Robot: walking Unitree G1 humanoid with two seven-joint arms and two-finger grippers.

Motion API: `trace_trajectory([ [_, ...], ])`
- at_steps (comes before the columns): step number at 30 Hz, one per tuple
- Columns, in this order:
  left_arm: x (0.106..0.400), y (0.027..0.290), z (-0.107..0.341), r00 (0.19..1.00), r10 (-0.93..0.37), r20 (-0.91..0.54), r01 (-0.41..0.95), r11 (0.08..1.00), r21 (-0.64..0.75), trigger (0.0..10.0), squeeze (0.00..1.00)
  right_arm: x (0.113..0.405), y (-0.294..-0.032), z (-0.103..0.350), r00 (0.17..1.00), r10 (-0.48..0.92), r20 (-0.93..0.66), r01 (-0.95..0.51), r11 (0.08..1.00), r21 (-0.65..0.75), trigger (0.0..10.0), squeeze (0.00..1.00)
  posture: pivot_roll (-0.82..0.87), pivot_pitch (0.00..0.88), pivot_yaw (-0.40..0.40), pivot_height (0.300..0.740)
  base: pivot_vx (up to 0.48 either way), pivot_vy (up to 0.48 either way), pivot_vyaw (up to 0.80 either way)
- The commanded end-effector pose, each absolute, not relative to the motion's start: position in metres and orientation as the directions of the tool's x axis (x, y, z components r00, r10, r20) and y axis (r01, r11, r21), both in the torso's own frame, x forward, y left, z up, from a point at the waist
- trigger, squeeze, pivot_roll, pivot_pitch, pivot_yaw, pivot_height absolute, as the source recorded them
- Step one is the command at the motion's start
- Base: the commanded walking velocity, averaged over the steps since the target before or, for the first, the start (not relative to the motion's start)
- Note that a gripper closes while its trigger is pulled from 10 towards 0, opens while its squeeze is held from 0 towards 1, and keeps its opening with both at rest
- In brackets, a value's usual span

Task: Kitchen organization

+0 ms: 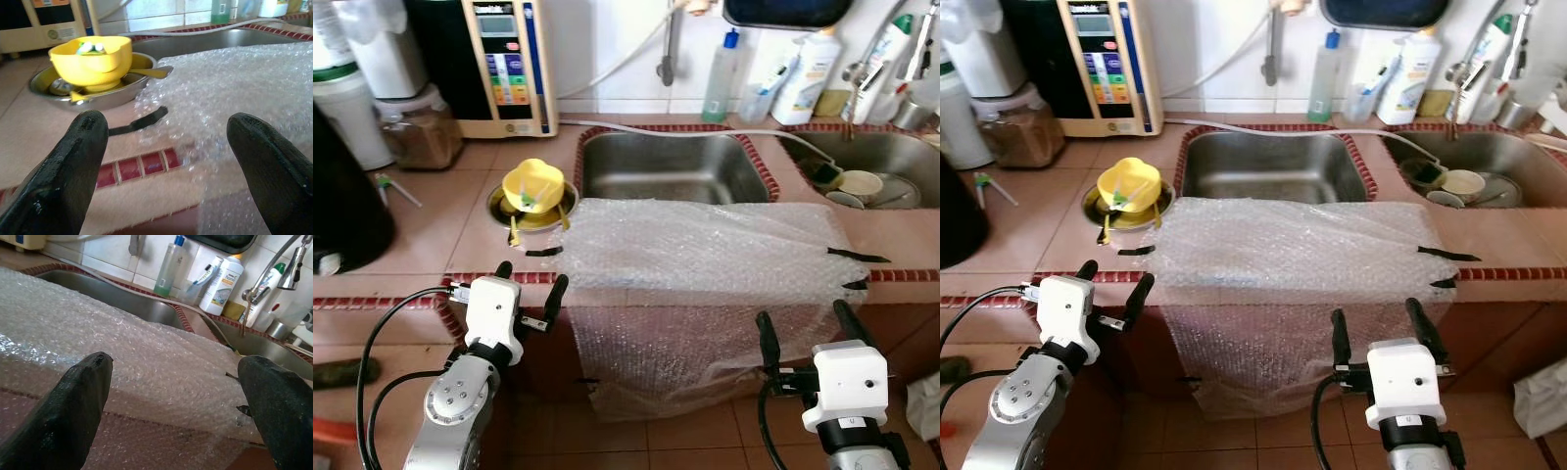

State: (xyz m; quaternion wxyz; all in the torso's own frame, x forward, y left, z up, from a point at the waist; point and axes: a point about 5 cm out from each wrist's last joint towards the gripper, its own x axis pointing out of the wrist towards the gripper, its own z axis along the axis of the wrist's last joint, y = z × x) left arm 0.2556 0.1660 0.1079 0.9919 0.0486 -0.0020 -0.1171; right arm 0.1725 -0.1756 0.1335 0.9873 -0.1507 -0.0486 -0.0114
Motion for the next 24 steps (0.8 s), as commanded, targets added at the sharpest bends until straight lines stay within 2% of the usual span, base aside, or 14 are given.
trace_trajectory([
  [1, 0.255, 0.168, 0.110, 0.978, -0.208, -0.005, 0.208, 0.974, 0.086, 10.0, 0.00, 0.173, -0.176, 0.131, 0.996, -0.006, 0.090, 0.033, 0.953, -0.302, 10.0, 0.00, 0.05, 0.000, 0.009, 0.740, 0.000, 0.000, -0.80],
  [14, 0.246, 0.178, 0.098, 0.988, -0.151, -0.041, 0.156, 0.977, 0.144, 10.0, 0.00, 0.175, -0.175, 0.129, 0.997, 0.019, 0.081, 0.007, 0.953, -0.302, 10.0, 0.00, 0.07, 0.000, -0.005, 0.740, 0.000, 0.000, -0.80],
  [24, 0.248, 0.179, 0.100, 0.993, -0.118, -0.016, 0.119, 0.973, 0.198, 10.0, 0.00, 0.177, -0.168, 0.129, 0.993, 0.078, 0.089, -0.046, 0.946, -0.320, 10.0, 0.00, 0.07, 0.000, -0.008, 0.740, 0.000, 0.000, 0.00],
])
